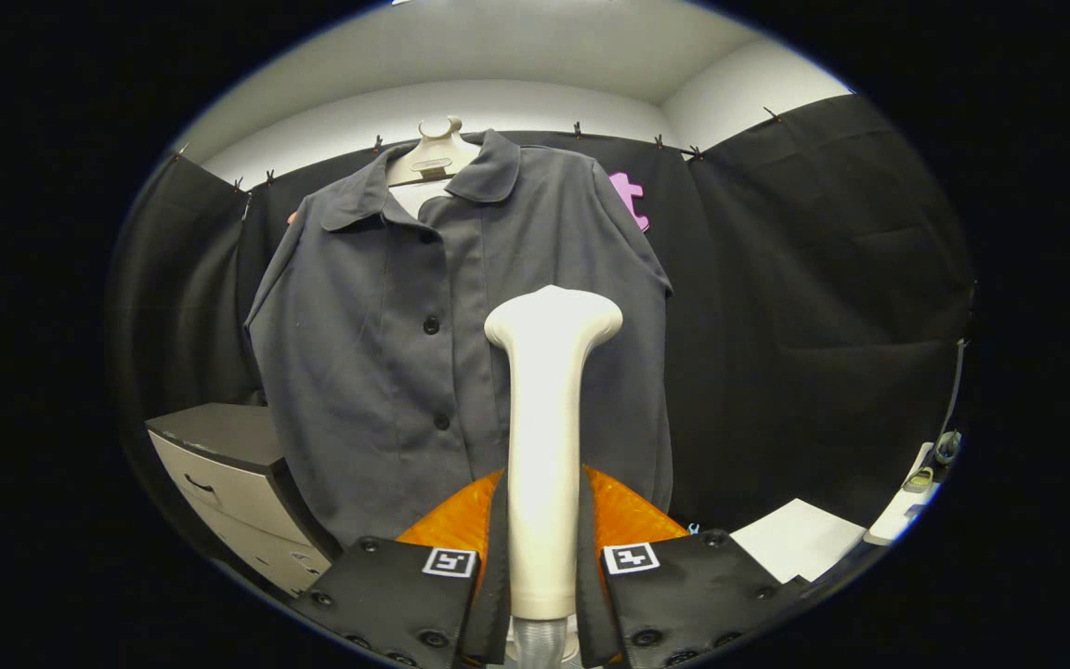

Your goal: Iron the clothes twice with a garment steamer, once on the left side and once on the right side.

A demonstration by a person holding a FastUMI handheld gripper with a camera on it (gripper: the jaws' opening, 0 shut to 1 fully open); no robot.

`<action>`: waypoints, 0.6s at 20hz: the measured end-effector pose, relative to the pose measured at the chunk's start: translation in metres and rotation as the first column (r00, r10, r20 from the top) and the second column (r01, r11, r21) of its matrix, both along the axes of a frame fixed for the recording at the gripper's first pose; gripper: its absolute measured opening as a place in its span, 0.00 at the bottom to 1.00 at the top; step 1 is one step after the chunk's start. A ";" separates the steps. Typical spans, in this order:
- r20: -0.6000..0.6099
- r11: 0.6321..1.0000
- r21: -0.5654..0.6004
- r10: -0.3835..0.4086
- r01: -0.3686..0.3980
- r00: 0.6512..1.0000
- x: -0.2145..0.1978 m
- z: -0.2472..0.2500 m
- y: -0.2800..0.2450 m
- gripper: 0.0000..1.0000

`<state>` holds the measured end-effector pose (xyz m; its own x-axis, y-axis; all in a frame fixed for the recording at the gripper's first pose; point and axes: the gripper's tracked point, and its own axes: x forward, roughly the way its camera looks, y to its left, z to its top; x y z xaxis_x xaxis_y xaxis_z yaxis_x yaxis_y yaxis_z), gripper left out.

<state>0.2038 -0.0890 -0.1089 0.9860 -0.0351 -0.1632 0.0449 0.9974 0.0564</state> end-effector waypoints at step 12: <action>-0.142 0.999 -0.023 -0.037 0.034 0.989 -0.047 -0.097 -0.006 0.36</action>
<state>0.1564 -0.0947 -0.2054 0.9509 -0.0745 -0.3003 0.0863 0.9959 0.0261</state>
